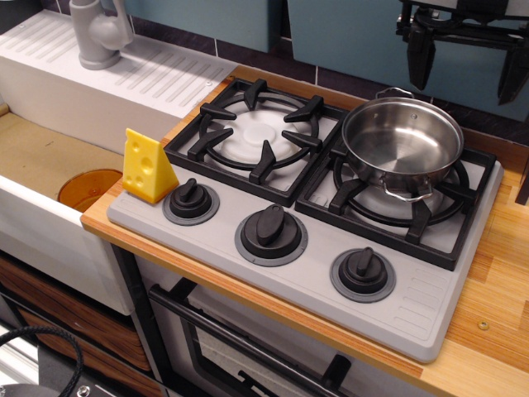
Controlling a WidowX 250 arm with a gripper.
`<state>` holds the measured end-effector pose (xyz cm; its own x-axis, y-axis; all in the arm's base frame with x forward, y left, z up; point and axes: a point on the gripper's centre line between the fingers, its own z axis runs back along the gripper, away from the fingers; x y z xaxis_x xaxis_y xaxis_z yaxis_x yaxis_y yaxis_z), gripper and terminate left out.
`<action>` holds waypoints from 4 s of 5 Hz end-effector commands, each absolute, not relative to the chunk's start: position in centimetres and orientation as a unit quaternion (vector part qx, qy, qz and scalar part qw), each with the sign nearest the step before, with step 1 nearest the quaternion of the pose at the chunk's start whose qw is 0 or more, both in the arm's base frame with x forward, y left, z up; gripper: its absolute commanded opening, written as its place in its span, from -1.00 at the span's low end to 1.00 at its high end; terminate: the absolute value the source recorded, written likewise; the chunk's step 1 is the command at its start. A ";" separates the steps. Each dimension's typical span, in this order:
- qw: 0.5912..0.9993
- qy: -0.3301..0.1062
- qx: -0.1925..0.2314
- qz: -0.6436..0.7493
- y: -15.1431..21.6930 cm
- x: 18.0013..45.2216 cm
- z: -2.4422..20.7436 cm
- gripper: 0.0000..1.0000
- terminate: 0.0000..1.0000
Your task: Put pot or pan on stove and put cheese in pot or pan
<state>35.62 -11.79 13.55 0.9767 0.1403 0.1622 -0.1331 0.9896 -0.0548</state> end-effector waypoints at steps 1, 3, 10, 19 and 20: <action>0.994 -0.083 -0.022 0.069 -11.8 35.6 13.6 1.00 -1.00; 0.995 -0.079 -0.028 0.050 -8.7 35.4 13.0 1.00 -1.00; 0.990 -0.126 -0.032 0.059 -5.1 36.3 9.3 1.00 -1.00; 0.985 -0.133 -0.078 0.081 -10.0 36.1 9.7 -1.00 -1.00; 0.985 -0.124 -0.083 0.089 -10.6 36.0 10.3 -1.00 -1.00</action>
